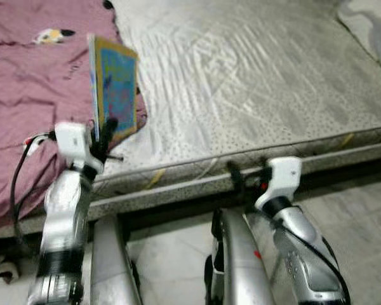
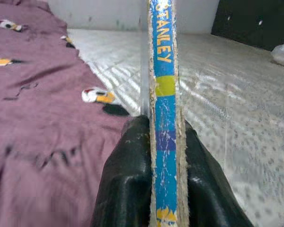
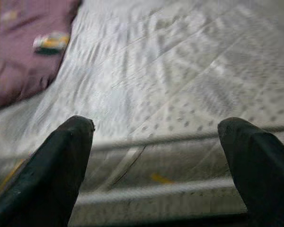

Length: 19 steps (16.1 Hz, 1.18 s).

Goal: Clean up the room

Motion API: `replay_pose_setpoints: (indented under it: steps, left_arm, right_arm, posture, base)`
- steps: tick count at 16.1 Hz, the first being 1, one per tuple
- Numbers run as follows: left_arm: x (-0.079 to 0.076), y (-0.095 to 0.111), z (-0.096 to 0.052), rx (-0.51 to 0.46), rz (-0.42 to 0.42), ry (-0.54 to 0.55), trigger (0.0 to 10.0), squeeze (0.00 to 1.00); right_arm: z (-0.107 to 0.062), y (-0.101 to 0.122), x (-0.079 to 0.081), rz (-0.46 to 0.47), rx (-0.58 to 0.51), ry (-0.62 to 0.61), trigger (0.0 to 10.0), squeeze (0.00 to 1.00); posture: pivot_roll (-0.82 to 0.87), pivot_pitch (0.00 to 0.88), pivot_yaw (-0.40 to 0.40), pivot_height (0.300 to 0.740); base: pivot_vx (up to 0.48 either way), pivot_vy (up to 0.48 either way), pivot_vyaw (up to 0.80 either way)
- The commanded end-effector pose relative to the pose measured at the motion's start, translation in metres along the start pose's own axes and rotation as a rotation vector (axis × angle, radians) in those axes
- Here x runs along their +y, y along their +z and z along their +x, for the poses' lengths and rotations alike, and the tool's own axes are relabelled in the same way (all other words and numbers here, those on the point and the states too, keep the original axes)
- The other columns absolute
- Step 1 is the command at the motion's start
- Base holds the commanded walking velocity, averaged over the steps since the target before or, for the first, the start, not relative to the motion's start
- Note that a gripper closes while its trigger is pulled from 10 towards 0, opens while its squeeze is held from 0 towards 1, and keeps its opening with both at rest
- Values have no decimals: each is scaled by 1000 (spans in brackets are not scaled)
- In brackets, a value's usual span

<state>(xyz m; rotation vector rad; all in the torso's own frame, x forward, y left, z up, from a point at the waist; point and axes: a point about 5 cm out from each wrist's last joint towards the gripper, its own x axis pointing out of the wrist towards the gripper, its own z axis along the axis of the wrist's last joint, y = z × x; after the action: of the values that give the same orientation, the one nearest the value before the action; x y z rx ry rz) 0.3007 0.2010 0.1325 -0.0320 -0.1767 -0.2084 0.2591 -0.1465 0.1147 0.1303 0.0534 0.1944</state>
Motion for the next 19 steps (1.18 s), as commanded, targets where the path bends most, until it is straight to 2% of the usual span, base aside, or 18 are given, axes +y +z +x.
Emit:
replay_pose_setpoints:
  steps: [1,3,6,9,12,14,15,19]
  left_arm:
    - [-5,9,-3,-23,26,-1,10000,0]
    - [-8,3,-15,20,22,12,10000,0]
    - [-8,-2,-30,65,-12,90,10000,0]
    - [-13,-5,-31,96,10,97,10000,0]
    - [-12,-5,-27,128,33,110,10000,0]
    - [-11,-11,-30,168,-3,137,10000,0]
    - [-13,-18,-32,210,-80,139,10000,0]
    - [-7,-25,-43,252,-53,185,10000,0]
  right_arm:
    - [1,-1,-6,29,-14,-45,10000,0]
    - [5,2,-5,63,-32,-49,10000,0]
    - [11,4,-3,70,-43,-54,10000,0]
    - [14,4,-2,77,-50,-54,10000,0]
    - [16,8,-6,73,-69,-75,10000,0]
    - [18,11,-9,71,-81,-90,10000,0]
    - [18,10,-10,66,-82,-91,10000,0]
    - [21,10,-12,65,-91,-116,10000,0]
  posture:
    - [-15,117,-18,536]
    - [-2,119,-18,560]
    - [4,117,-18,594]
    - [13,113,-18,619]
    - [8,112,-13,653]
    - [6,106,-7,678]
    - [6,106,-7,688]
    - [17,97,5,723]
  base:
    - [0,0,0]
    - [0,0,0]
    - [0,0,0]
    - [0,0,0]
    - [0,0,0]
    - [0,0,0]
    - [0,0,0]
    - [0,0,0]
